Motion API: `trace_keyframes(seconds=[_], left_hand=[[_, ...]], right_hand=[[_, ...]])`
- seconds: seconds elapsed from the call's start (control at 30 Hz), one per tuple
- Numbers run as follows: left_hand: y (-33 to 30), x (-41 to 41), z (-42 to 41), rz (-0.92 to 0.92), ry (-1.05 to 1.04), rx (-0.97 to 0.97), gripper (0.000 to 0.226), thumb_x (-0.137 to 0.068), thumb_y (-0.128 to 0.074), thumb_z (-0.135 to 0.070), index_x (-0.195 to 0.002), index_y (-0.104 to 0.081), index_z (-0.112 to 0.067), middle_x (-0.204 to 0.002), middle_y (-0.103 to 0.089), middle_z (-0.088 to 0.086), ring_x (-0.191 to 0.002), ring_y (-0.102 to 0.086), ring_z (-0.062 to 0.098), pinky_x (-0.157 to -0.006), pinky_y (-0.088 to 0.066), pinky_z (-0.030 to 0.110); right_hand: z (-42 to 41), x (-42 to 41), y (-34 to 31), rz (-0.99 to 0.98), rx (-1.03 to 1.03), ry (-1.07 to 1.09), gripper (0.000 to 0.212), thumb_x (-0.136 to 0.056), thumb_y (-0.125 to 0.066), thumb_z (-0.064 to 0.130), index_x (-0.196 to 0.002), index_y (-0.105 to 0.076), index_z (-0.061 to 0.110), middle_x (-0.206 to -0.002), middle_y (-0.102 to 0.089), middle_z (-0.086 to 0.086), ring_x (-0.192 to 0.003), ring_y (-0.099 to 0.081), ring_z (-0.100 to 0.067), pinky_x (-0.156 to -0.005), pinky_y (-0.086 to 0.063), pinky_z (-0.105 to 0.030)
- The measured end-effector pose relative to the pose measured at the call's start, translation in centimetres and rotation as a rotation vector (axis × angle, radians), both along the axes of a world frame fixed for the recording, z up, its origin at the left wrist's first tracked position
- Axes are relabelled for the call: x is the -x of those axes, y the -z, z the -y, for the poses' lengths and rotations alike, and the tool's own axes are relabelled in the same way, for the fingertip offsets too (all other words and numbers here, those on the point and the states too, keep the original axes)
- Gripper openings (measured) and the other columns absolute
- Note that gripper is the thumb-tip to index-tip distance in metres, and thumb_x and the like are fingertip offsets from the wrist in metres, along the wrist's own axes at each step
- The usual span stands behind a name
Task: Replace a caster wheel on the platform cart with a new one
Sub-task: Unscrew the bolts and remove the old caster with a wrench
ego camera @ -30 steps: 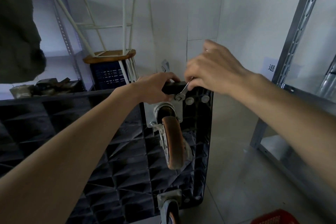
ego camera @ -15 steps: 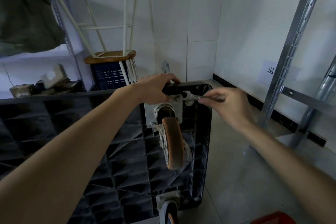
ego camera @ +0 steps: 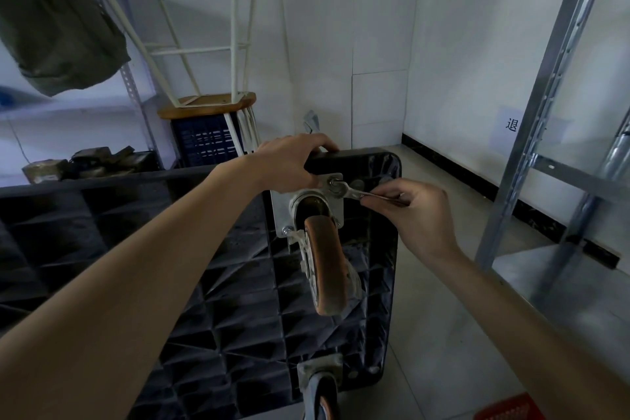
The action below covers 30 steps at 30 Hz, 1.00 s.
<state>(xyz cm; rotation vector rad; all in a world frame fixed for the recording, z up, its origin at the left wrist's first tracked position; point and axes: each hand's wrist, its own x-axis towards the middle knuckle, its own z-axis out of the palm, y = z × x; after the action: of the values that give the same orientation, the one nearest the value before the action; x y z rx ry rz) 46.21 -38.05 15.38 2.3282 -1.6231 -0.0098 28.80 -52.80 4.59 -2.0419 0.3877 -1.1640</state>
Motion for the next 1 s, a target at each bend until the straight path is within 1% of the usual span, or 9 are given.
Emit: trace_keyframes(seconds=[0.13,0.33,0.57,0.67,0.83,0.93,1.0], left_hand=[[0.0,0.0,0.0,0.012,-0.002,0.005,0.055,-0.086,-0.072,-0.026,-0.134,-0.049,-0.04,-0.111,-0.064,-0.017,-0.098,-0.06,0.014,-0.086,-0.041,0.033],[0.0,-0.1,-0.1,0.005,0.005,0.007,0.053,-0.086,-0.072,-0.027,-0.133,-0.05,-0.039,-0.11,-0.065,-0.016,-0.099,-0.062,0.014,-0.092,-0.047,0.038],[0.2,-0.2,0.1,-0.002,-0.007,0.008,0.053,-0.085,-0.074,-0.031,-0.132,-0.05,-0.041,-0.109,-0.064,-0.019,-0.098,-0.063,0.014,-0.093,-0.049,0.04],[0.1,-0.3,0.1,0.006,-0.008,0.005,0.053,-0.085,-0.074,-0.033,-0.132,-0.049,-0.042,-0.111,-0.064,-0.019,-0.1,-0.063,0.015,-0.094,-0.049,0.04],[0.0,-0.1,0.0,0.006,-0.009,0.005,0.053,-0.087,-0.073,-0.032,-0.133,-0.049,-0.041,-0.112,-0.064,-0.017,-0.101,-0.062,0.014,-0.091,-0.047,0.036],[0.0,0.0,-0.1,0.005,-0.003,0.006,0.052,-0.087,-0.073,-0.031,-0.133,-0.049,-0.04,-0.111,-0.063,-0.017,-0.101,-0.061,0.014,-0.093,-0.047,0.038],[0.0,0.1,-0.1,0.005,0.0,0.009,0.052,-0.087,-0.072,-0.031,-0.134,-0.05,-0.038,-0.11,-0.063,-0.017,-0.1,-0.061,0.014,-0.092,-0.047,0.037]], right_hand=[[-0.4,-0.4,0.2,0.018,-0.007,0.061,0.019,-0.076,-0.078,0.053,-0.084,-0.077,0.036,-0.08,-0.073,0.018,-0.077,-0.07,-0.005,-0.068,-0.058,-0.044],[-1.9,-1.0,1.4,0.065,-0.168,0.052,0.012,-0.079,-0.082,0.041,-0.083,-0.079,0.03,-0.079,-0.074,0.015,-0.076,-0.07,-0.007,-0.072,-0.058,-0.046],[-3.8,-1.2,2.3,0.171,-0.332,0.051,0.009,-0.082,-0.082,0.032,-0.086,-0.08,0.024,-0.08,-0.076,0.01,-0.078,-0.072,-0.012,-0.076,-0.059,-0.046],[-4.4,-1.3,2.5,0.177,-0.367,0.071,0.009,-0.082,-0.082,0.03,-0.087,-0.08,0.023,-0.078,-0.075,0.01,-0.075,-0.072,-0.009,-0.075,-0.06,-0.04],[-5.6,-1.6,3.4,0.163,-0.438,0.114,0.01,-0.083,-0.08,0.036,-0.088,-0.078,0.028,-0.079,-0.074,0.013,-0.075,-0.07,-0.005,-0.071,-0.057,-0.029],[-6.0,-1.7,3.7,0.165,-0.47,0.147,0.008,-0.084,-0.079,0.037,-0.086,-0.076,0.03,-0.078,-0.073,0.015,-0.073,-0.068,0.0,-0.065,-0.051,-0.017],[-6.2,-1.8,3.8,0.155,-0.475,0.159,0.008,-0.083,-0.079,0.037,-0.084,-0.075,0.03,-0.077,-0.072,0.016,-0.072,-0.068,0.001,-0.062,-0.048,-0.012]])
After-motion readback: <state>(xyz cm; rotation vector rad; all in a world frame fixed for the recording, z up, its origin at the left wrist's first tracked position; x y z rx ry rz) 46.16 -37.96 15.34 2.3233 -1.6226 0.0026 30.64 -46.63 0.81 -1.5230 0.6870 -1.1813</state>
